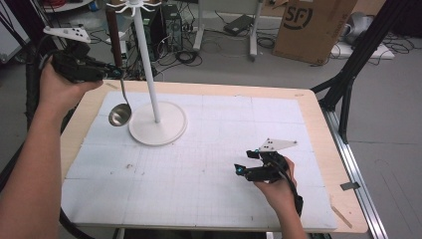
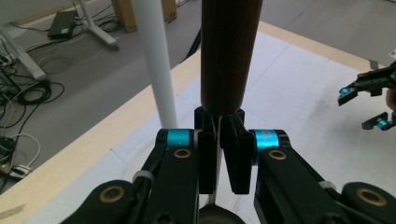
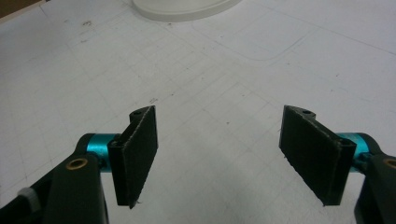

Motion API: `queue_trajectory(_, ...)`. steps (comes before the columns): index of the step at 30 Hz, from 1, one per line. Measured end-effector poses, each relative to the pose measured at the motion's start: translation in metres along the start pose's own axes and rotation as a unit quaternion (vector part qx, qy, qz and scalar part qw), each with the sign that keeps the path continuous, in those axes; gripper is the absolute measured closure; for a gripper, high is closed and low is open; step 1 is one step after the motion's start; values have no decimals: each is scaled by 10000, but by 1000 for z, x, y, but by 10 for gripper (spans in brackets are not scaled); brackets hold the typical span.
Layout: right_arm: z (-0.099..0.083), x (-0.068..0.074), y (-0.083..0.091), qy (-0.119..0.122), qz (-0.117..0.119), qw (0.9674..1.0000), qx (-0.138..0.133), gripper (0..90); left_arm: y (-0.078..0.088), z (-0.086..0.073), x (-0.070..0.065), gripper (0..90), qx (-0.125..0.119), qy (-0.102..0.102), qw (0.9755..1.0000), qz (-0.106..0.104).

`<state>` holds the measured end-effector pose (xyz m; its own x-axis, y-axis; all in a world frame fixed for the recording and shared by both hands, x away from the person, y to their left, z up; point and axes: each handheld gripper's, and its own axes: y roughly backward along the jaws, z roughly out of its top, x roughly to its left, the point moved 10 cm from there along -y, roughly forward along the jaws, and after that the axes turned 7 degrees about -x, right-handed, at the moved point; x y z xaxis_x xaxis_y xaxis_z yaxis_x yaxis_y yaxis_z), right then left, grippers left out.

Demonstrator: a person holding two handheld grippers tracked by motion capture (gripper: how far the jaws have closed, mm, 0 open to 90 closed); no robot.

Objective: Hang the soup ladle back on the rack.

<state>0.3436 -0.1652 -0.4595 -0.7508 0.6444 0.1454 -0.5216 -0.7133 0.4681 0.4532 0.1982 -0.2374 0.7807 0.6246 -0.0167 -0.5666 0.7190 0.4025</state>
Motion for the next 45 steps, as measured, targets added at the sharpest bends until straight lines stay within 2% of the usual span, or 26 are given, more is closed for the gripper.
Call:
queue_trajectory(12,0,-1,1,-25,-1,10000,-9,272,-6,5,18,844,201,117,9993,301)
queue_trajectory(16,0,-2,1,-28,2,10000,-18,272,-8,6,17,844,211,122,9993,283)
queue_trajectory(23,0,-1,2,-44,9,10000,-14,272,-19,6,16,843,299,189,9987,373)
queue_trajectory(27,0,-2,3,-30,-2,10000,-27,272,-24,8,16,843,253,228,9988,353)
queue_trajectory(35,0,-2,2,-37,3,10000,-15,272,-33,8,19,842,312,264,9977,541)
queue_trajectory(39,0,-2,2,-18,-1,10000,-29,272,-36,8,19,838,301,295,9975,558)
queue_trajectory(41,0,-2,2,-28,-1,10000,-9,272,-38,7,17,830,263,314,9980,476)
queue_trajectory(45,0,-1,2,-37,-4,10000,-20,272,-40,2,20,722,247,295,9972,639)
